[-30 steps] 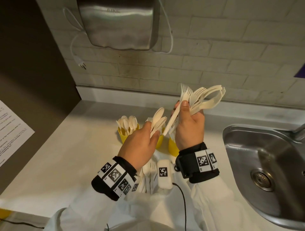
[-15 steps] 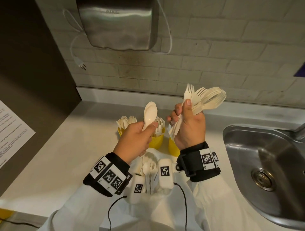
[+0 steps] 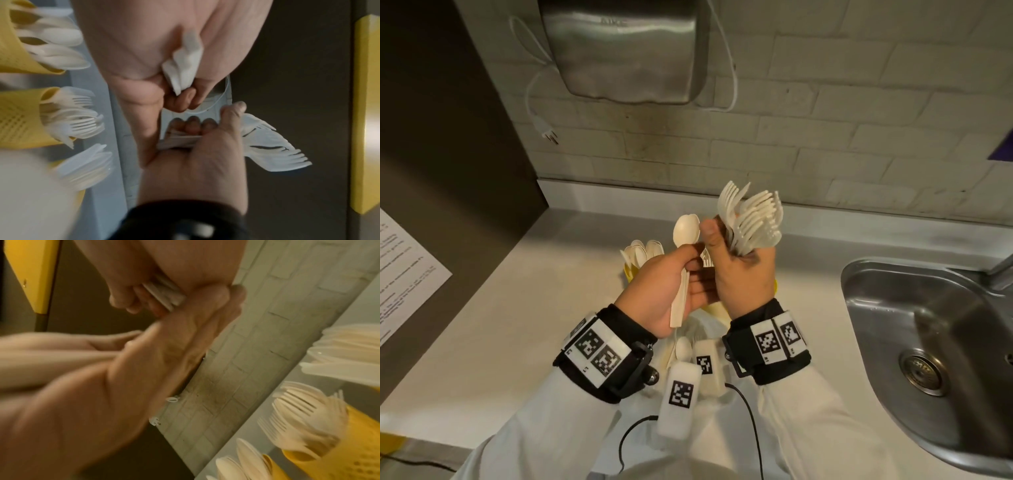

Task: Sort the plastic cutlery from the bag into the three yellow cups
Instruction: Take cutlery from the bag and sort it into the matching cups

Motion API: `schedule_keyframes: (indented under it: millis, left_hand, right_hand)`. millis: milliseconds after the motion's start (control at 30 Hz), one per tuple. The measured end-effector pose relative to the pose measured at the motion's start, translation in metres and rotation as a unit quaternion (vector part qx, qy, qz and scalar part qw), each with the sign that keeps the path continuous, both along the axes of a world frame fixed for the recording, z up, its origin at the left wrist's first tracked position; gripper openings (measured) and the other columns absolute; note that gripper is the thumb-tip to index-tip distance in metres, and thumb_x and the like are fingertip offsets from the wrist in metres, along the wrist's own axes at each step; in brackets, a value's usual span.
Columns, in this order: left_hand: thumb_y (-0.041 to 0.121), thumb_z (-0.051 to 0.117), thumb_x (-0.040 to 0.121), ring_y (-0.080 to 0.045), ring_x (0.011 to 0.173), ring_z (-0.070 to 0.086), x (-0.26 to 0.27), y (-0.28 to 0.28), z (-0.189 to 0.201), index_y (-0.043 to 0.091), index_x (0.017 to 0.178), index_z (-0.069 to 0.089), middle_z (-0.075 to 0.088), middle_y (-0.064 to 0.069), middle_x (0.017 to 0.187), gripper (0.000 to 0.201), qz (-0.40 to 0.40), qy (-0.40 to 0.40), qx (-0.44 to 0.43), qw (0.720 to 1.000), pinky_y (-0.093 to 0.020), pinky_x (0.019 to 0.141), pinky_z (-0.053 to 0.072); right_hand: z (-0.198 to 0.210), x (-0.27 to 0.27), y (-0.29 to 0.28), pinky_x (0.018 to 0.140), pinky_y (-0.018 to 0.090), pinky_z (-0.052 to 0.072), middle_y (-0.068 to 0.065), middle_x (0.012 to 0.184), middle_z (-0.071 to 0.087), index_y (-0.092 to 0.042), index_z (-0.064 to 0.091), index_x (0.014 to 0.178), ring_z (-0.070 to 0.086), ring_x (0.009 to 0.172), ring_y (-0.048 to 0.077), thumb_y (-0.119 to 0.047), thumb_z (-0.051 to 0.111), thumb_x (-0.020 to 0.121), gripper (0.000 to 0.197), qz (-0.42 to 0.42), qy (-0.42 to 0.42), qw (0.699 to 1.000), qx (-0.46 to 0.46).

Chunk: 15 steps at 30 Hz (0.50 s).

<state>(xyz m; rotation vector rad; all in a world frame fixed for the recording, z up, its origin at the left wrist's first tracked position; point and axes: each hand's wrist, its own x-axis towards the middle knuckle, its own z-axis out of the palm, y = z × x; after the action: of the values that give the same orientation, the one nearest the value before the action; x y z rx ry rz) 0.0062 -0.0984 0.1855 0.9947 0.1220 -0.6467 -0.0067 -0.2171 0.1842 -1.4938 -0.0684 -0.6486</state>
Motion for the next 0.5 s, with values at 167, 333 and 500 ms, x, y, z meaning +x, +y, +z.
schedule_keyframes:
  millis: [167,333,500]
  left_hand:
    - [0.024,0.052,0.106,-0.019,0.064,0.065,-0.002,0.001,0.011,0.014,0.068,0.042,0.054,-0.010,0.065,0.040,0.059,0.006,0.003,0.998,-0.030,0.063,0.061]
    - [0.020,0.057,0.104,-0.021,0.069,0.068,-0.005,-0.001,0.004,0.008,0.077,0.054,0.051,-0.015,0.076,0.030,0.079,-0.030,0.039,0.996,-0.032,0.068,0.063]
    - [0.017,0.060,0.102,-0.032,0.098,0.076,-0.006,0.001,0.000,-0.009,0.129,0.060,0.072,-0.030,0.114,0.037,0.100,-0.069,0.073,0.990,-0.038,0.083,0.064]
  right_hand:
    - [-0.007,0.000,0.004,0.062,0.046,0.055,-0.001,0.057,0.061,-0.031,0.058,0.068,0.061,0.054,0.020,-0.052,0.065,0.094,0.033,-0.031,0.038,0.998,-0.046]
    - [-0.011,0.007,0.004,0.064,0.033,0.054,-0.003,0.065,0.065,-0.022,0.063,0.076,0.064,0.063,0.014,-0.036,0.065,0.098,0.026,-0.072,0.062,0.995,-0.008]
    - [-0.011,0.011,-0.008,0.064,0.029,0.054,0.010,0.066,0.069,-0.002,0.065,0.076,0.068,0.063,0.017,-0.028,0.069,0.097,0.034,-0.080,0.126,0.988,0.033]
